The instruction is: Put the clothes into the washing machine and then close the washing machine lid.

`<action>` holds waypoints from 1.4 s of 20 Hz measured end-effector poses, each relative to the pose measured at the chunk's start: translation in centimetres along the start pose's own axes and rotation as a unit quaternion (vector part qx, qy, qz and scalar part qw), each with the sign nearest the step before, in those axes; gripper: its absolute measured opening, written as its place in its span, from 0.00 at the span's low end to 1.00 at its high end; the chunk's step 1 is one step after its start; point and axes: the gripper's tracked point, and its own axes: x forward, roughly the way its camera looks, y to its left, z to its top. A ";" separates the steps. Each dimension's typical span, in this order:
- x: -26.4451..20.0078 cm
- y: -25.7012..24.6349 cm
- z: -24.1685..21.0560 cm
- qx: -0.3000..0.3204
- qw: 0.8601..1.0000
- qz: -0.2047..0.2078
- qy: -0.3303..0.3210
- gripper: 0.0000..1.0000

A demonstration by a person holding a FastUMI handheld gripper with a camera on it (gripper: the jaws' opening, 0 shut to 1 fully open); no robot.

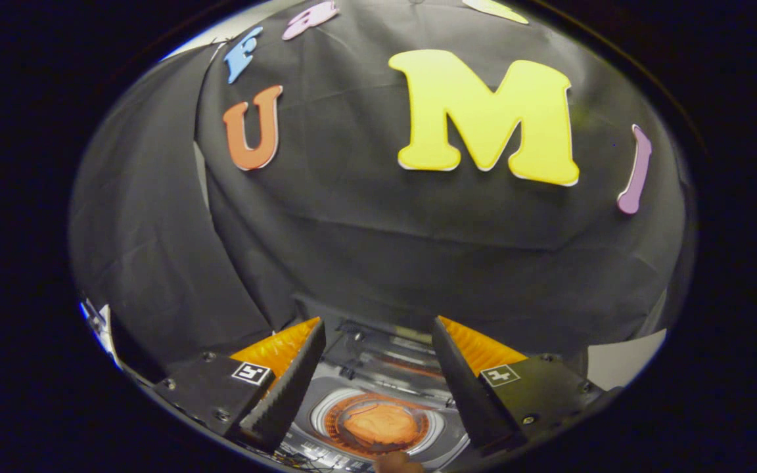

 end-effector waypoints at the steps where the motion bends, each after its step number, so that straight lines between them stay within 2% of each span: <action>1: 0.9 -0.8 0.3 0.005 1.000 -0.013 0.005 1.00; 8: 7.0 -4.7 -1.2 0.062 0.994 -0.062 0.060 1.00; 15: 8.7 -5.1 -1.2 0.081 0.987 -0.088 0.108 1.00; 20: 9.0 -5.0 -2.0 0.126 0.985 -0.064 0.094 1.00; 28: 7.3 -4.2 -2.5 0.096 0.993 -0.066 0.013 1.00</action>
